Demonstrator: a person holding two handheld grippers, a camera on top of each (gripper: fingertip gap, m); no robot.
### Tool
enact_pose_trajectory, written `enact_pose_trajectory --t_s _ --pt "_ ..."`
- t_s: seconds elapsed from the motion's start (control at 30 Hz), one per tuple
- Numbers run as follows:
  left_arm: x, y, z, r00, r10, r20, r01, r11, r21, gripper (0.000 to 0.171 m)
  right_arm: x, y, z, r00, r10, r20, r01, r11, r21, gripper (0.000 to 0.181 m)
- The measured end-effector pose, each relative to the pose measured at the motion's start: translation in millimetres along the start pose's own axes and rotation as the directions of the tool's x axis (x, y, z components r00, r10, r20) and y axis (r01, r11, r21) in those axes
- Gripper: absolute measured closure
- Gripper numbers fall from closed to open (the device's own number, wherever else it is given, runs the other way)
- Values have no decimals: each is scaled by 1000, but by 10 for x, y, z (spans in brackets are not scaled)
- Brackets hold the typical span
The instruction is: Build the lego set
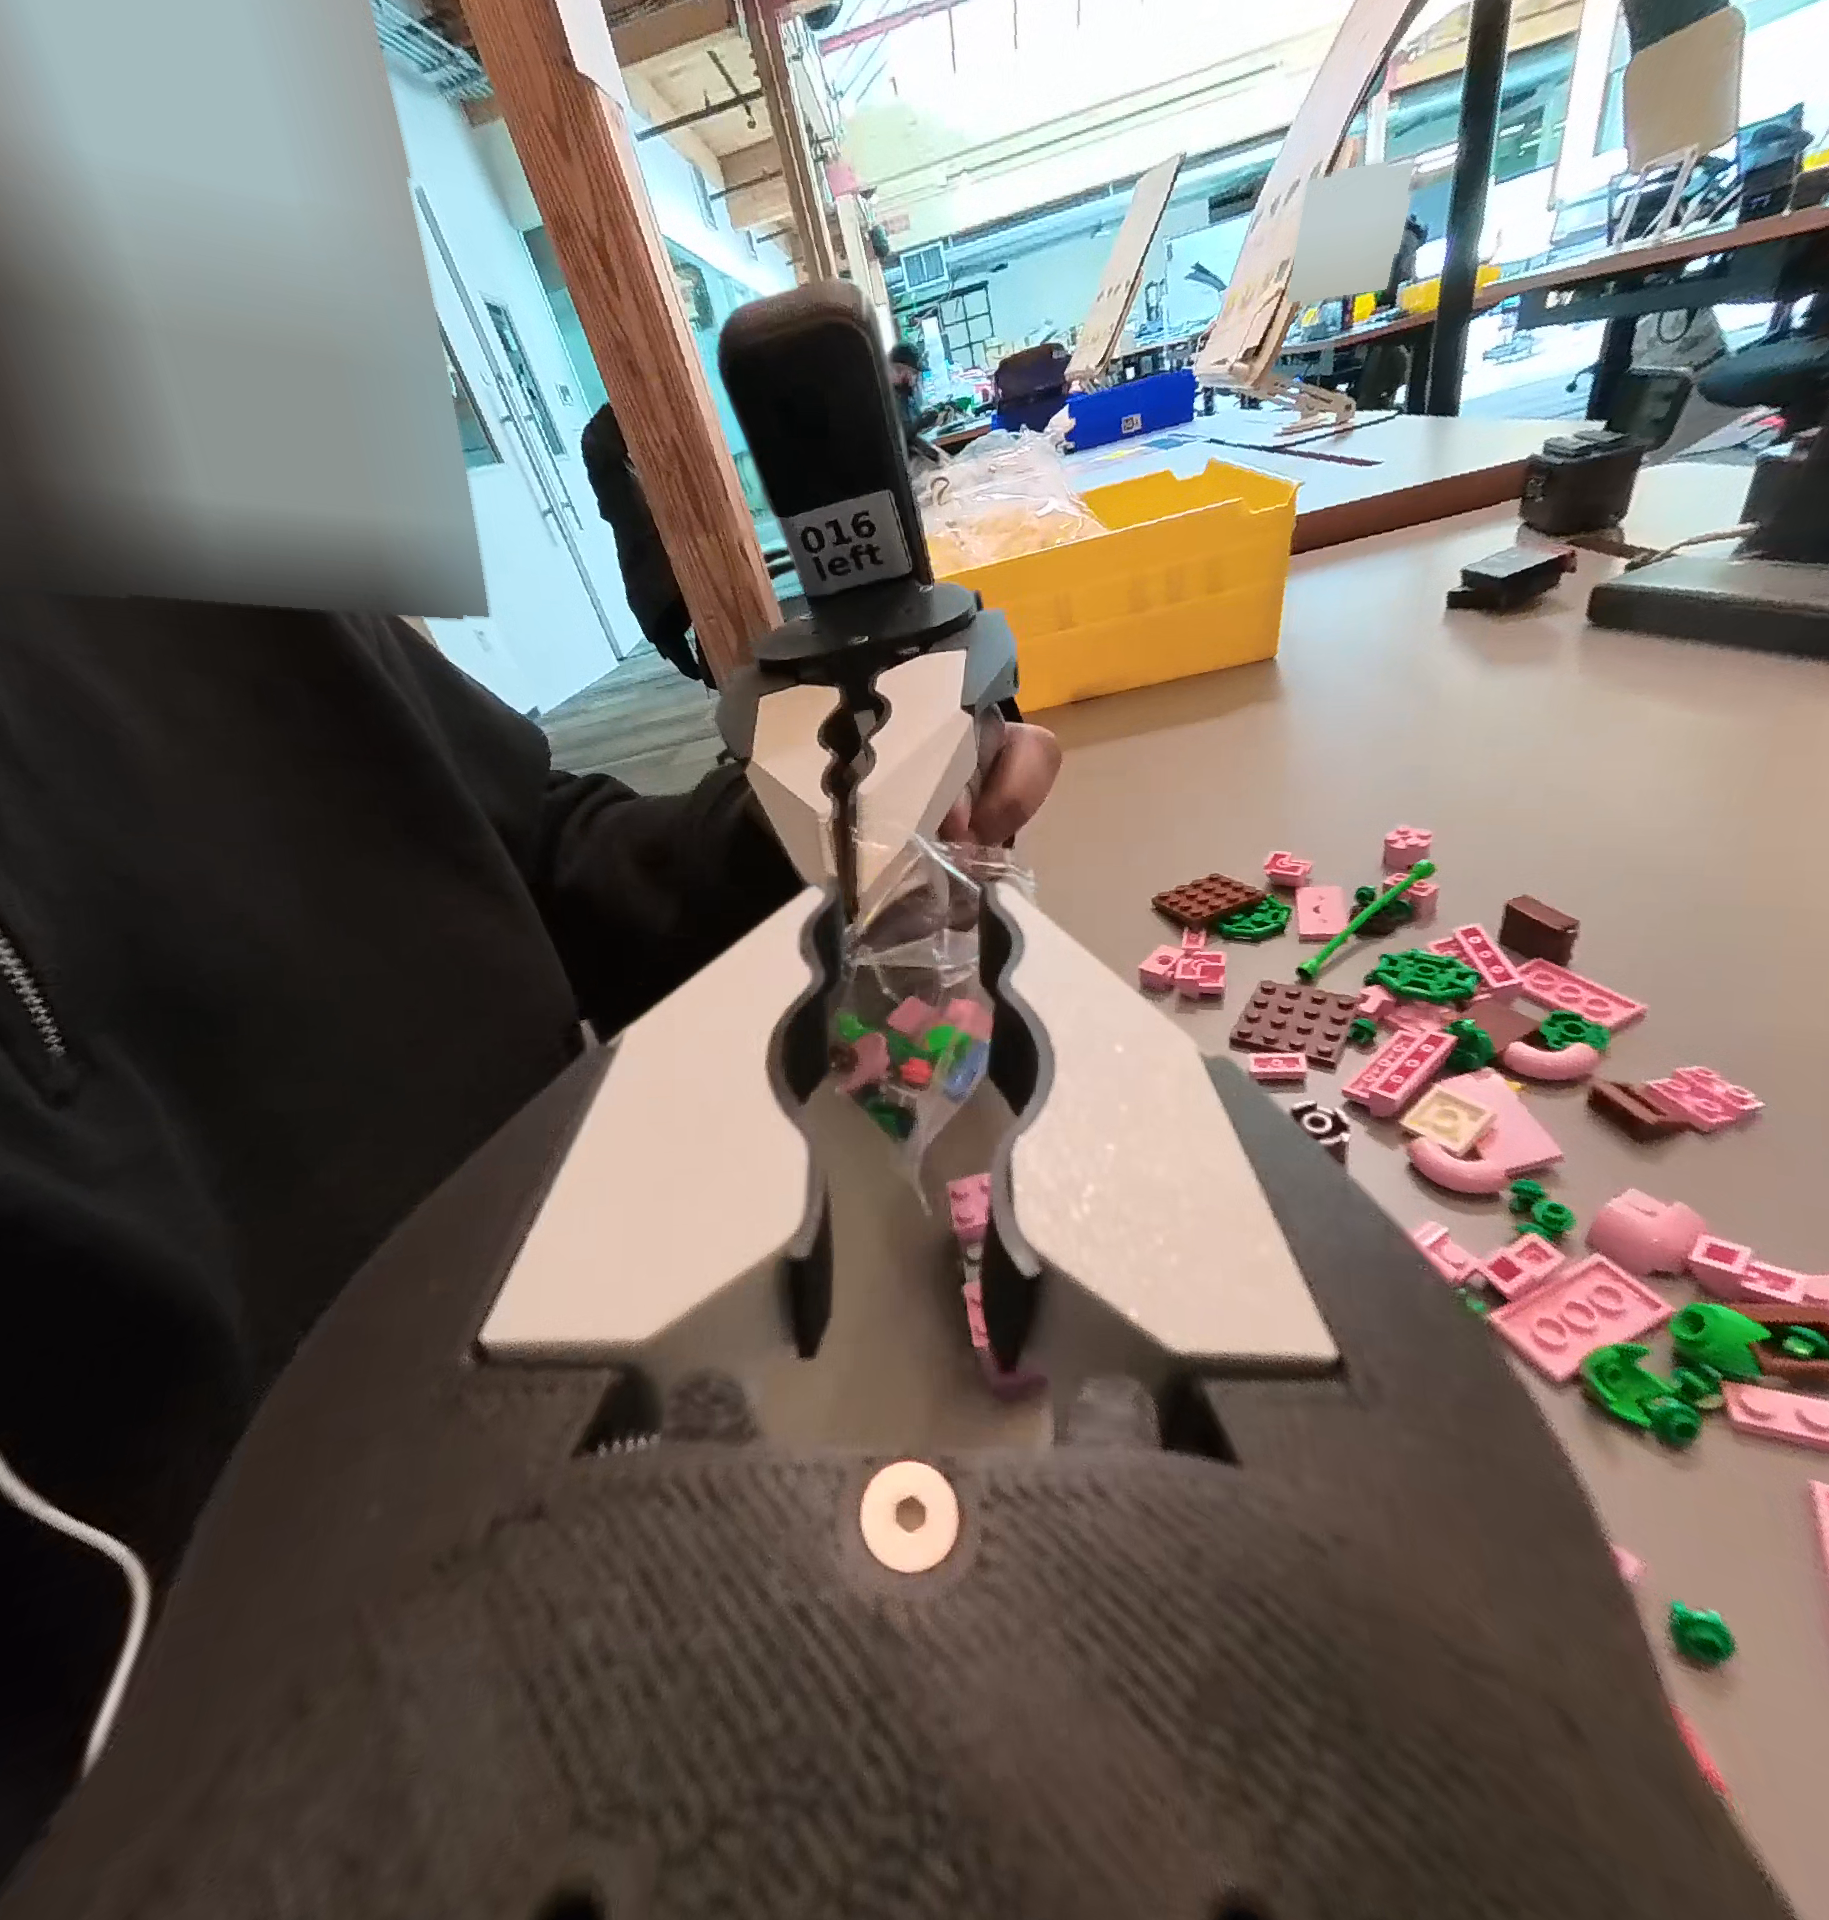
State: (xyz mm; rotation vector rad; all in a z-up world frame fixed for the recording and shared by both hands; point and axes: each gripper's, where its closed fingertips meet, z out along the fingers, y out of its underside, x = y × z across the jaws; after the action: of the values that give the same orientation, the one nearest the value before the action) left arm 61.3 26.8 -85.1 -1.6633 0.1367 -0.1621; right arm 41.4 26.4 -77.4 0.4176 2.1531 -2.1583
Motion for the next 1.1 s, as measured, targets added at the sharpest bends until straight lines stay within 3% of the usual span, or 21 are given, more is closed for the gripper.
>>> enact_pose_trajectory --t_s 0.27,0.33,0.4,0.67,0.87,1.0,1.1 --pt "75 85 57 998 -29 -55 27 999 -43 171 -22 -94 0 1000 -1 5 1 998 62 145" --pt "72 76 51 998 -28 -54 26 999 -38 171 -62 -7 52 1000 -3 29 3 1000 8 153" --pt "81 63 44 998 -33 -62 31 999 -30 171 -62 32 66 998 -68 -2 68 997 -30 181" --pt "37 37 19 999 -30 -37 29 999 -15 171 33 -22 4 980 -166 -105 163 986 -39 181" --pt "29 5 6 999 -29 -32 29 999 13 171 -10 -99 -18 984 -157 -85 159 987 13 181" --pt "30 23 6 994 -84 -62 85 996 2 156 -74 -213 -89 986 -160 -55 164 983 86 181" --pt "-59 -51 -48 998 -57 1 57 997 46 150 -59 -243 -123 983 -171 -71 178 979 99 181"
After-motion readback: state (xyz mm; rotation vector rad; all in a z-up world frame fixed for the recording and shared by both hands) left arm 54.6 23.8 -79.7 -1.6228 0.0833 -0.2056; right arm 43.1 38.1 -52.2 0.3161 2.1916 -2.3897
